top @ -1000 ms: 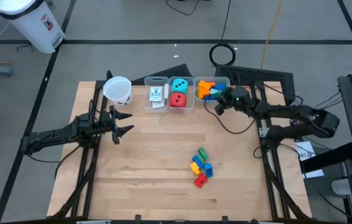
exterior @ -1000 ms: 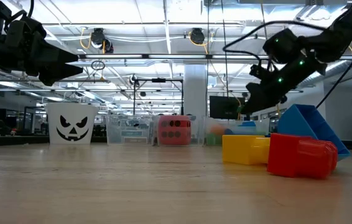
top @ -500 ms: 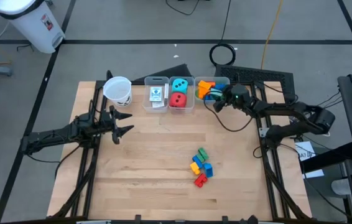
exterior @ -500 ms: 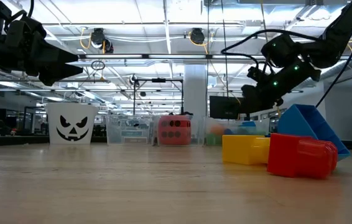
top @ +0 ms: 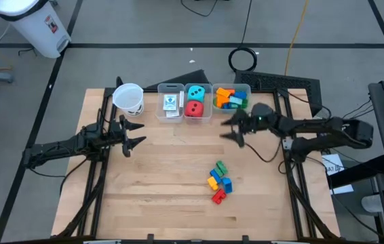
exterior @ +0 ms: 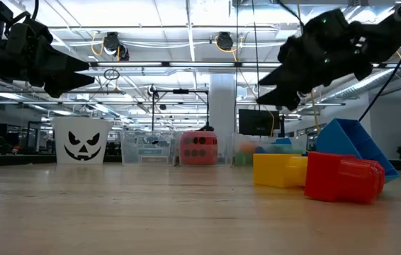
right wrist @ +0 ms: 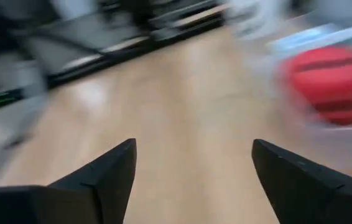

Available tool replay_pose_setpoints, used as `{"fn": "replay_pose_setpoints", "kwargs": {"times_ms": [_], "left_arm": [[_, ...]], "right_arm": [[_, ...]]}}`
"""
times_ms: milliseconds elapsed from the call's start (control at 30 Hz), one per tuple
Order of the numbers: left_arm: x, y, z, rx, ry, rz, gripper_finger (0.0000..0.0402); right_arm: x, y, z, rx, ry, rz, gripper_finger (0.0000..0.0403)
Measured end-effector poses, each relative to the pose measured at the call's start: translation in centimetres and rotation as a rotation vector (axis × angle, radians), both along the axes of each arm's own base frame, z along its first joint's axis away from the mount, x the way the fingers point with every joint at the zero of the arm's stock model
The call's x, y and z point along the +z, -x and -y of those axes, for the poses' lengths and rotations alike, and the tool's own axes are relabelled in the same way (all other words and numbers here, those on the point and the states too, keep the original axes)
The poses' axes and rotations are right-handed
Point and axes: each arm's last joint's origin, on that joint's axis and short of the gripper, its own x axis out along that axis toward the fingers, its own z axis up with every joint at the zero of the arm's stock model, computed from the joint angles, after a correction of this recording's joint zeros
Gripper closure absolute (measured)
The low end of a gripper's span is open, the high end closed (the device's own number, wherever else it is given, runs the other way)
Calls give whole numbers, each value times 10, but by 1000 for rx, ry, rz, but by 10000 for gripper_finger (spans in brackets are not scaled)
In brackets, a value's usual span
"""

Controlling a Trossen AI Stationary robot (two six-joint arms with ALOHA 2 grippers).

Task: Pick & Place Toys
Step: Put the blue game piece into the right transparent bin

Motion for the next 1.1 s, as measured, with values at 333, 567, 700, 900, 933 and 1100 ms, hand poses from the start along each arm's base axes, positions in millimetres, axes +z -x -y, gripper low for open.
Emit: {"fn": "replay_pose_setpoints", "kwargs": {"times_ms": [333,567,700,900,933,1100], "left_arm": [[0,0,0,0,0,0,114],[0,0,0,0,0,0,114],[0,0,0,0,0,0,114],[0,0,0,0,0,0,114],[0,0,0,0,0,0,114],[0,0,0,0,0,-1,114]], "right_arm": [[-14,-9,-94,433,-29,-149,120],[-14,1,-154,376,116,-189,123],[-7,4,-177,350,168,-279,135],[-11,-3,-198,345,250,-346,159],[-15,-4,-199,349,261,-365,163],[-36,-11,-203,352,310,-445,182]]}}
